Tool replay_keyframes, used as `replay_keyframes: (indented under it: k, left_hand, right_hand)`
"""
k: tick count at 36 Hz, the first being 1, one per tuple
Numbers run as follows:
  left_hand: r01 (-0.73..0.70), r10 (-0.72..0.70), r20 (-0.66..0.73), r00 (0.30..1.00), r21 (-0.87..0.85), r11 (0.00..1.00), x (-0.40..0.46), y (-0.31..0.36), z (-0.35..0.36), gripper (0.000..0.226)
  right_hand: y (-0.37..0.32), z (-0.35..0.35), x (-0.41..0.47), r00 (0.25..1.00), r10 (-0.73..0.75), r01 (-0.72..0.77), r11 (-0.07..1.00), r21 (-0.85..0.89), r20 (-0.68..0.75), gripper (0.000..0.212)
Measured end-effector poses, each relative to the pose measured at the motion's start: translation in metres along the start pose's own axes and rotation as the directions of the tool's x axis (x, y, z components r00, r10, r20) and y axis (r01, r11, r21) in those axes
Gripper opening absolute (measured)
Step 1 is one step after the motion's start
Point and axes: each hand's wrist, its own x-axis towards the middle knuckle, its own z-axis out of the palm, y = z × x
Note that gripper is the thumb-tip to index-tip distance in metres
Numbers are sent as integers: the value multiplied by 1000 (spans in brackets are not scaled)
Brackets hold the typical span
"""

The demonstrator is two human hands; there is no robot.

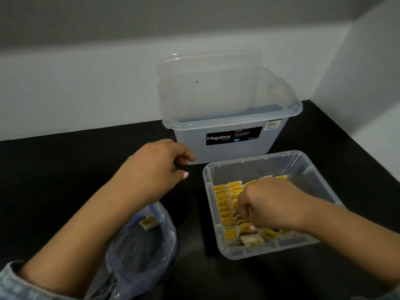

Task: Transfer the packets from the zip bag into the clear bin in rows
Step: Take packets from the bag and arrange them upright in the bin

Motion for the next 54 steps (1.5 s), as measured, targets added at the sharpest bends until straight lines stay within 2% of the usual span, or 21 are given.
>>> replay_keyframes:
  k: [3, 6, 9, 11, 13, 15, 21, 23, 27, 32, 36, 41, 45, 49, 54]
  left_hand:
    - [68, -67, 39, 997, -20, 997, -8, -26, -7, 32]
    - [131, -126, 135, 983, -29, 991, -18, -51, -9, 38]
    - [185, -160, 293, 943, -58, 981, -31, -66, -8, 58]
    - [201, -178, 388, 904, -19, 979, -38, -73, -3, 77]
    - [213, -204, 417, 886, 26, 977, -43, -79, 7, 89]
    - [234, -226, 397, 889, 30, 972, -46, -88, 18, 92]
    - [321, -271, 347, 898, -94, 942, -48, -113, 36, 69]
    - [329, -272, 337, 901, -125, 936, -49, -116, 36, 63]
    - [318, -257, 309, 916, -169, 933, -52, -118, 36, 55]
    - [305, -237, 311, 920, -190, 933, -55, -121, 35, 51]
    - [300, -235, 311, 921, -179, 937, -56, -124, 35, 47]
    - [287, -204, 346, 916, -207, 935, -56, -125, 34, 46]
    - [296, -195, 350, 916, -261, 919, -56, -129, 34, 45]
    - [299, -191, 341, 920, -298, 907, -55, -130, 36, 44]
    - [305, -187, 339, 922, -338, 890, -54, -134, 35, 42]
  right_hand:
    - [-12, -14, 0, 997, 36, -30, 996, 81, -72, 15]
    - [-32, -26, 2, 989, 47, -28, 991, 133, -141, 14]
    - [-59, -34, 4, 988, 47, -16, 979, 202, -147, 14]
    - [-77, -35, 7, 989, 37, 0, 969, 246, -146, 11]
    - [-95, -33, 11, 988, 28, 14, 964, 266, -154, 9]
    - [-111, -26, 17, 991, 18, 20, 959, 284, -130, 11]
    - [-153, 9, 36, 1000, 9, -14, 962, 273, 20, 28]
    - [-164, 20, 41, 999, 3, -13, 976, 217, 47, 28]
    - [-188, 31, 52, 999, -6, 7, 999, 36, -37, 23]
    - [-212, 41, 74, 995, 81, -75, 993, -96, 59, 25]
    - [-216, 49, 91, 979, 199, -195, 978, -78, 52, 27]
    - [-216, 52, 111, 938, 306, -295, 952, -88, 163, 33]
    - [-210, 56, 114, 956, 291, -290, 956, -32, 30, 25]
    - [-209, 53, 116, 942, 327, -319, 943, -99, 80, 17]
    - [-205, 57, 119, 954, 295, -289, 953, -95, 54, 10]
